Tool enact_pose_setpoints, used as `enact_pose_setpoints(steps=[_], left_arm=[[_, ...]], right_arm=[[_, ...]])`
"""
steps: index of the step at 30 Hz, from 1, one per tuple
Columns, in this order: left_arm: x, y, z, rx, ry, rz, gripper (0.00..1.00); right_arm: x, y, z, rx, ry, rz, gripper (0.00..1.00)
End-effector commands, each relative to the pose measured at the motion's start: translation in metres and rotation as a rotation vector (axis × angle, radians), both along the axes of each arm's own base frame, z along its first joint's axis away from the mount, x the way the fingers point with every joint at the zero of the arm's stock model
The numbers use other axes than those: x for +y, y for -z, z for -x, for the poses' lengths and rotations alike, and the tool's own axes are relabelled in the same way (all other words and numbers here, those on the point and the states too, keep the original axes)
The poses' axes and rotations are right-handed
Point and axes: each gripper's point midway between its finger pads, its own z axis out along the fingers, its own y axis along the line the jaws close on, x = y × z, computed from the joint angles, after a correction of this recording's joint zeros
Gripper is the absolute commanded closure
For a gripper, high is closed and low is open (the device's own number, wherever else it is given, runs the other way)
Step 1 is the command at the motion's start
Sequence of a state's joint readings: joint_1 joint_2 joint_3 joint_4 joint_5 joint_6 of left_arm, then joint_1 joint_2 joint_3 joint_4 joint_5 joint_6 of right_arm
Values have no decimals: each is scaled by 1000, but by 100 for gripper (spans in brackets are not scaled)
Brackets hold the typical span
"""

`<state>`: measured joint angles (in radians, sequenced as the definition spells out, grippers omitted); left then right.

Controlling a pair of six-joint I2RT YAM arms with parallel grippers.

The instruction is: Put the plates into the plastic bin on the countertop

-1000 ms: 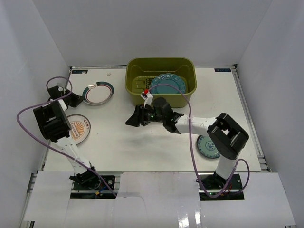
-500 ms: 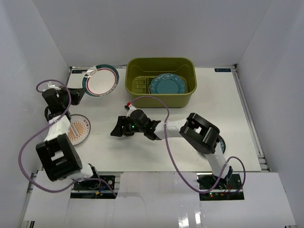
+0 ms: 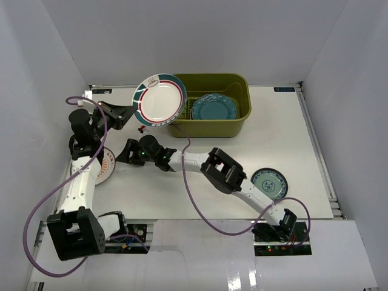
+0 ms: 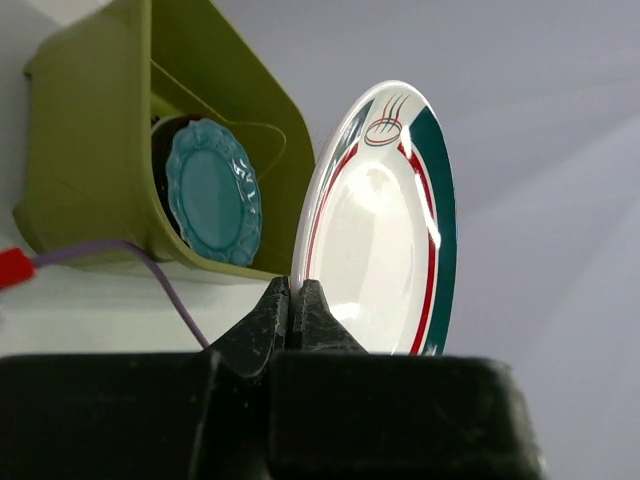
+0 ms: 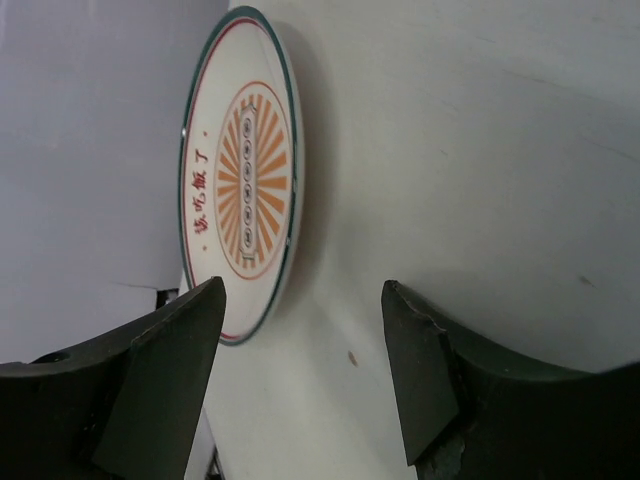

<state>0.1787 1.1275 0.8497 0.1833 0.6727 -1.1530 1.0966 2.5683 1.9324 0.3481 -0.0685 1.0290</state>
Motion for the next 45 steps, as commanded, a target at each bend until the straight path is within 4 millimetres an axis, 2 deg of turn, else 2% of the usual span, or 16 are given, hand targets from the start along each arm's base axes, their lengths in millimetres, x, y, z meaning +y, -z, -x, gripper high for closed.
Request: enact_pose_setpoints(steps=[1,12,17,22,23,29,35,36,37,38,39,40,41,43,44,45], left_arm=[[-21,-15,16,-35,55,6,100],[-37,-26,28,-78,111,-41,100],[-37,-27,30,-89,114,-47,100],[-37,-27,30,-97,113,-63,100],[-37,-28,29,-97,113,-64,100],[-37,-51,19,-134,120,-77,100],[-29,-66,7,-116,82,-158,100],[-28,-66,6,-105,80,-167,100],[-28,-69,3,-108,82,-173,100],[-30,-75,-3,-113,100,-178,100],[-30,-74,-7,-103,113,-182,100],[-31,-74,-11,-95,122,-186,100],[-29,-66,-24,-68,119,-192,100],[-26,-72,-35,-78,97,-221,100],[-25,-61,-47,-51,87,-231,100],[-22,-65,-55,-56,65,-254,100]], right_arm=[[14,26,-1,101,38,8,29],[44,41,1,166,55,-58,32],[44,43,1,176,47,-84,67],[41,29,4,166,16,-125,87],[32,44,9,172,12,-95,92],[5,-33,23,8,-36,-189,92],[-74,-83,49,-101,-20,-193,92],[-89,-120,53,-164,-18,-228,92],[-114,-99,55,-167,13,-165,92],[-130,-102,51,-188,38,-151,92],[-150,-139,52,-247,53,-194,92],[-176,-119,57,-238,62,-142,92],[-201,-152,50,-281,99,-190,92],[-242,-133,51,-272,132,-118,92],[-267,-161,44,-309,180,-158,92],[-287,-138,47,-286,188,-75,92]])
